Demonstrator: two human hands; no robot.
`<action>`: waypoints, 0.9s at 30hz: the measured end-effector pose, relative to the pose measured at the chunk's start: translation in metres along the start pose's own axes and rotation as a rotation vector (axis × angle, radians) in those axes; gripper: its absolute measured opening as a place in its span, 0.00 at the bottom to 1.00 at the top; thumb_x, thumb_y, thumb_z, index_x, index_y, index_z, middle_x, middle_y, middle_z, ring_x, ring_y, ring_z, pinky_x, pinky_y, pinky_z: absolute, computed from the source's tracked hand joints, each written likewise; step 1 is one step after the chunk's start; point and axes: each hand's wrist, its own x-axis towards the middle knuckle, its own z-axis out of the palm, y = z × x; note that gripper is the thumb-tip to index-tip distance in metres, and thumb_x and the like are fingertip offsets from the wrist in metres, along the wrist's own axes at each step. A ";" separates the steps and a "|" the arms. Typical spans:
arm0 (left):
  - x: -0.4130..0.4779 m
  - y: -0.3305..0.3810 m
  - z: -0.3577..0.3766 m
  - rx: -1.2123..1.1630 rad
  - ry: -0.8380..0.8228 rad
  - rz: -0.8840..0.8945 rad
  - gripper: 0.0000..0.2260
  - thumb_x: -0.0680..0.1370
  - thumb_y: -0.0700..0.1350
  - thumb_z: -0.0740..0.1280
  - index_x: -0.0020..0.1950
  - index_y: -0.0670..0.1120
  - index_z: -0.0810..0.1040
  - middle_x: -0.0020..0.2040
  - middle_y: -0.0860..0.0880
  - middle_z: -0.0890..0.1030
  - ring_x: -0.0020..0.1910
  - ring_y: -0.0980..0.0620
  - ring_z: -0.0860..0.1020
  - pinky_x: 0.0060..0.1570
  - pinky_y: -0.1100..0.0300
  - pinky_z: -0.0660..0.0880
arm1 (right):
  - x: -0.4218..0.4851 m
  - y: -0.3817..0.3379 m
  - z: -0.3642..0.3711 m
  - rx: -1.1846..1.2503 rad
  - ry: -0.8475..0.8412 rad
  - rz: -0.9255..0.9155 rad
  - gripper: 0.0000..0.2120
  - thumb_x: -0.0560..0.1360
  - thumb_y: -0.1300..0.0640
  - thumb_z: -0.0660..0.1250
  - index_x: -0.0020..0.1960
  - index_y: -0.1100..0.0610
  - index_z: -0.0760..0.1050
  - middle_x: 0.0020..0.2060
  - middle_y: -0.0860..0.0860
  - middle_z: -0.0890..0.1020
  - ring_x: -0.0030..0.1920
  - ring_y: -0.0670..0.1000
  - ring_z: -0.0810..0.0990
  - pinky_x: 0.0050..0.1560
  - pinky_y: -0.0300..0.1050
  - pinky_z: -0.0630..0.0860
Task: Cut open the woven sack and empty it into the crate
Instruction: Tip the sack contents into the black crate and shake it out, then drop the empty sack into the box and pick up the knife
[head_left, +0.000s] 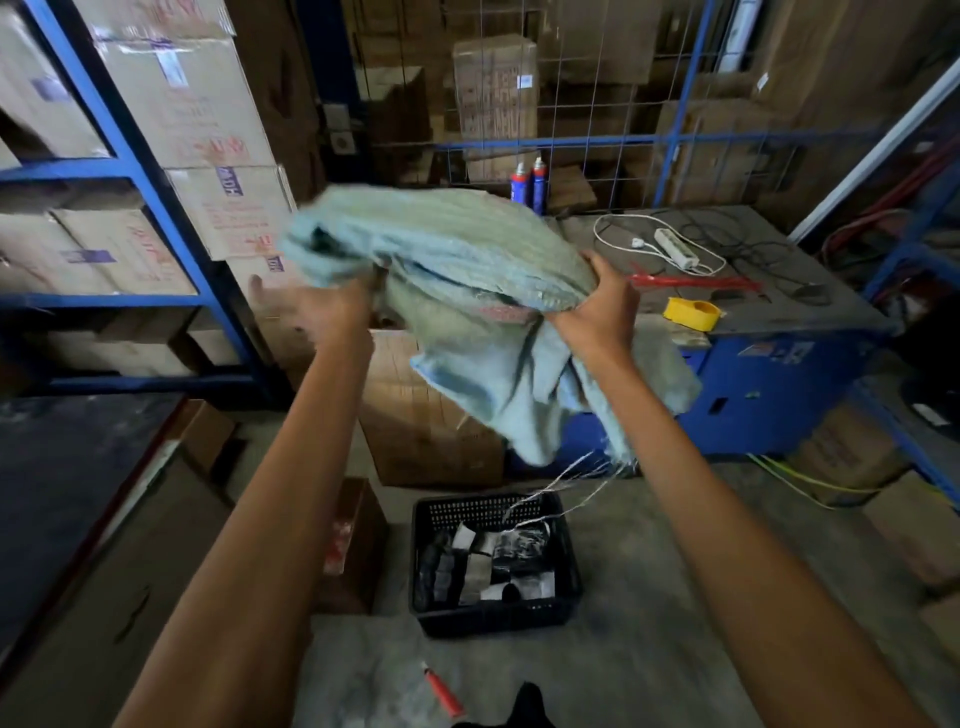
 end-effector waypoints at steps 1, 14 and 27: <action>-0.006 -0.012 -0.005 0.241 0.087 0.077 0.60 0.62 0.52 0.84 0.82 0.51 0.47 0.78 0.38 0.60 0.75 0.38 0.66 0.73 0.42 0.67 | 0.006 -0.007 -0.004 0.018 0.006 -0.049 0.28 0.60 0.52 0.79 0.60 0.51 0.80 0.50 0.49 0.86 0.48 0.47 0.84 0.48 0.43 0.82; -0.039 -0.074 -0.028 0.382 -1.255 0.333 0.58 0.62 0.44 0.84 0.81 0.54 0.50 0.76 0.50 0.68 0.75 0.51 0.69 0.75 0.47 0.67 | 0.020 -0.044 0.029 0.796 -0.288 0.562 0.07 0.80 0.60 0.64 0.52 0.52 0.80 0.44 0.52 0.83 0.46 0.53 0.83 0.46 0.43 0.81; -0.020 -0.111 -0.087 0.138 -0.468 0.190 0.35 0.55 0.54 0.80 0.61 0.46 0.81 0.53 0.54 0.85 0.53 0.60 0.83 0.60 0.51 0.79 | 0.060 -0.042 0.057 0.213 -0.931 -0.062 0.23 0.69 0.49 0.78 0.63 0.50 0.80 0.59 0.46 0.82 0.61 0.44 0.78 0.65 0.41 0.73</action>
